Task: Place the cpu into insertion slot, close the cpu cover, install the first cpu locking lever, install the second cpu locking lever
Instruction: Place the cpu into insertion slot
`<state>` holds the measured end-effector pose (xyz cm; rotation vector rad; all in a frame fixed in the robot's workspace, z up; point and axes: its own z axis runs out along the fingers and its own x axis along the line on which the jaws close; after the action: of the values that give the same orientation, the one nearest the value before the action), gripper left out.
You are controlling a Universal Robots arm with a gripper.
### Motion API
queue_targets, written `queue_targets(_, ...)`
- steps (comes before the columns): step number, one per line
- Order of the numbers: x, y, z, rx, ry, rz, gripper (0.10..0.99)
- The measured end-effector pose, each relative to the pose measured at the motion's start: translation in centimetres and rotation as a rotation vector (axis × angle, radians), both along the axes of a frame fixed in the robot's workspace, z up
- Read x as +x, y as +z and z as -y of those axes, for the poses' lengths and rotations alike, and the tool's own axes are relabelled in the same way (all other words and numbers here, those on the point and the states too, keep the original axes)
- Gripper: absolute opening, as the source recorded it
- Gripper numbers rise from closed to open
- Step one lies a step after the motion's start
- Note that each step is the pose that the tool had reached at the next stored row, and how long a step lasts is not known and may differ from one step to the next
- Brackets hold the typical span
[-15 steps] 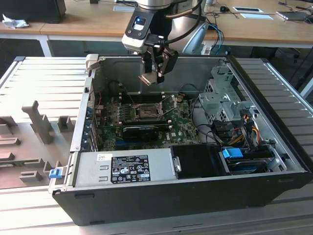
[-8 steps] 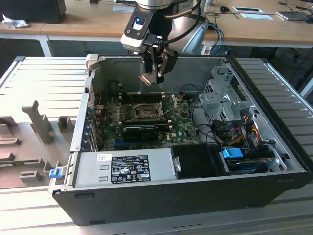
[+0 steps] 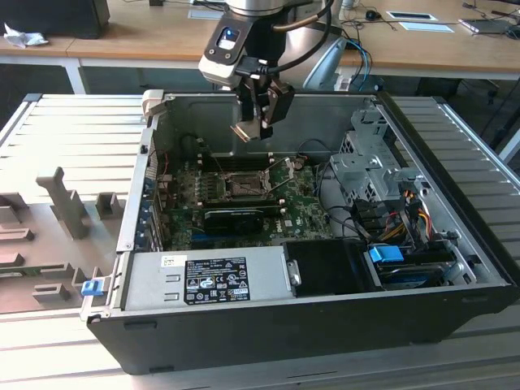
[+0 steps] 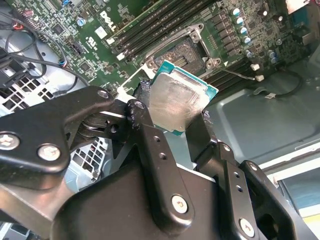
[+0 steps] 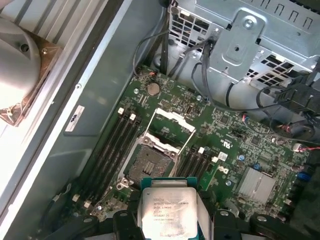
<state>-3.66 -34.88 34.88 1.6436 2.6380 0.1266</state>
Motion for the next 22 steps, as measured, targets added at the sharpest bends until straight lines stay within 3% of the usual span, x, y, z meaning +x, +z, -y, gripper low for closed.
queue_targets(14, 0.0, -0.04, 0.0, 0.0, -0.078, 0.0001, 0.529)
queue_targets(22, 0.0, -0.23, 0.0, 0.0, -0.247, 0.0, 0.529)
